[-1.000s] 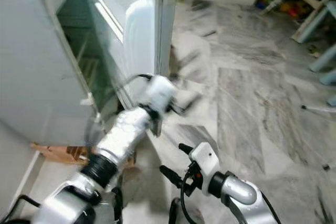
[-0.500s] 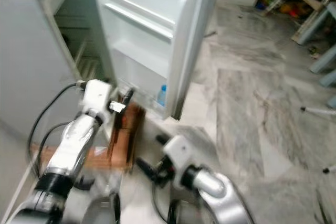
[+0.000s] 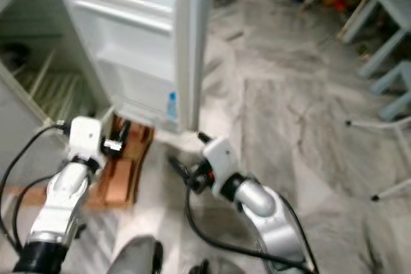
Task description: Restocking fridge
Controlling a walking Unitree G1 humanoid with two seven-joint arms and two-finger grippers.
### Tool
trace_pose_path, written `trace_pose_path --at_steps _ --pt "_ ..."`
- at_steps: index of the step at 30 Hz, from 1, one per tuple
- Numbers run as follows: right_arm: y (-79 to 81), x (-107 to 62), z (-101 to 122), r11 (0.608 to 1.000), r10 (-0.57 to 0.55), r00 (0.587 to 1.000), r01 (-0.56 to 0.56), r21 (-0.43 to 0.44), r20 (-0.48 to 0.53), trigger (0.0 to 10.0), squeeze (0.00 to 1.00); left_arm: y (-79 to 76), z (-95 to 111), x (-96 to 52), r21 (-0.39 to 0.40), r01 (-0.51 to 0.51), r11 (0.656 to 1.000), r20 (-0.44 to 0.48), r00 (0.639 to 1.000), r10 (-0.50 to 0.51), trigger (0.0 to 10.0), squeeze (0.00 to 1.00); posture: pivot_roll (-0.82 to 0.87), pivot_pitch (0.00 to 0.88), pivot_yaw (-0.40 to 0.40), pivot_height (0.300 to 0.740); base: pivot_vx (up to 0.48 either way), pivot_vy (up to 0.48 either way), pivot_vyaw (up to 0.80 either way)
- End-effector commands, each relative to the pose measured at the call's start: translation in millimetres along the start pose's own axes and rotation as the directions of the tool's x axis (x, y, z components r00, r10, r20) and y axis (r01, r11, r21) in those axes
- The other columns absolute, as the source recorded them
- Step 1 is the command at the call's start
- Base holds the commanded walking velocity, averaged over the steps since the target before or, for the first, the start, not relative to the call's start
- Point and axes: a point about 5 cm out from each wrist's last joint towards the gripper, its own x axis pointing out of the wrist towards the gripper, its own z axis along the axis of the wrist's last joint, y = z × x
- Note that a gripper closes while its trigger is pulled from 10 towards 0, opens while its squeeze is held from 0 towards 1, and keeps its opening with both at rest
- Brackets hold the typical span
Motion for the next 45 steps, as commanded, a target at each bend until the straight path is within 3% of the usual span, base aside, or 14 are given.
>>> trace_pose_path --at_steps 1,3,8,13,15,19,26,29,33,36,41,45 --pt "-24.6 -11.5 -7.4 0.995 -0.097 0.995 0.097 -0.011 -0.002 10.0 0.0 -8.8 5.2 -2.3 0.01 0.003 1.0 0.005 1.0 -0.003 10.0 0.0 0.08 0.163 -0.044 0.74 0.472 0.0 0.0" --pt "-31.6 -10.2 -9.0 0.99 -0.142 0.99 0.143 -0.011 0.011 10.0 0.0 -9.7 2.8 -4.9 0.005 -0.013 1.0 -0.01 1.0 0.013 10.0 0.0 0.08 0.161 -0.046 0.74 0.476 0.0 0.0" --pt "-25.8 -4.3 -12.0 0.99 -0.141 0.99 0.141 -0.014 0.015 10.0 0.0 -13.8 -3.9 -5.3 -0.007 -0.025 1.0 -0.049 0.999 0.025 10.0 0.0 0.08 0.155 -0.048 0.74 0.48 0.0 0.0" --pt "-17.3 0.4 -10.6 0.993 -0.113 0.993 0.114 -0.007 0.034 10.0 0.0 -12.7 -4.5 4.7 0.02 -0.05 0.999 -0.065 0.997 0.051 10.0 0.0 0.07 0.137 -0.053 0.74 0.48 0.0 -0.4" --pt "-17.2 0.6 -10.9 0.994 -0.113 0.993 0.113 -0.005 0.038 10.0 0.0 -12.4 -4.0 7.0 0.023 -0.053 0.998 -0.066 0.996 0.054 10.0 0.0 0.07 0.137 -0.053 0.74 0.48 0.0 -0.68" --pt "-19.5 2.0 -14.2 0.992 -0.125 0.991 0.125 -0.003 0.05 10.0 0.0 -12.5 3.9 26.0 0.028 -0.071 0.997 -0.053 0.996 0.072 10.0 0.0 0.06 0.11 -0.058 0.74 0.48 0.0 -0.3" --pt "-20.1 4.7 -12.9 0.991 -0.132 0.99 0.133 -0.009 0.058 10.0 0.0 -18.0 6.4 36.6 0.041 -0.069 0.997 -0.05 0.996 0.071 10.0 0.0 0.06 0.095 -0.058 0.74 0.48 0.0 0.0" --pt "-20.6 6.0 -13.0 0.99 -0.137 0.989 0.138 -0.01 0.061 10.0 0.0 -11.7 7.4 45.1 0.081 -0.144 0.986 -0.059 0.987 0.149 10.0 0.0 0.06 0.075 -0.057 0.74 0.436 0.094 0.0" --pt "-20.3 5.0 -14.0 0.99 -0.14 0.988 0.141 -0.017 0.063 10.0 0.0 4.1 8.6 52.0 0.075 -0.274 0.959 -0.077 0.957 0.279 10.0 0.0 0.05 0.069 -0.054 0.74 0.169 0.397 0.0" --pt "-19.4 3.4 -14.5 0.988 -0.119 0.991 0.125 -0.088 0.065 10.0 0.0 -6.5 8.0 46.8 0.054 -0.206 0.977 -0.051 0.977 0.209 10.0 0.0 0.05 0.069 -0.053 0.74 0.0 0.32 0.36" --pt "-21.3 5.8 -14.0 0.989 -0.123 0.99 0.127 -0.073 0.067 10.0 0.0 -16.7 -0.1 40.8 0.051 -0.156 0.986 -0.065 0.985 0.16 10.0 0.0 0.06 0.076 -0.055 0.74 0.0 0.0 0.54" --pt "-22.8 8.1 -14.2 0.988 -0.123 0.99 0.129 -0.083 0.067 10.0 0.0 -22.3 1.3 40.6 -0.005 -0.119 0.993 -0.041 0.992 0.118 10.0 0.0 0.06 0.064 -0.057 0.74 0.0 0.0 0.53"
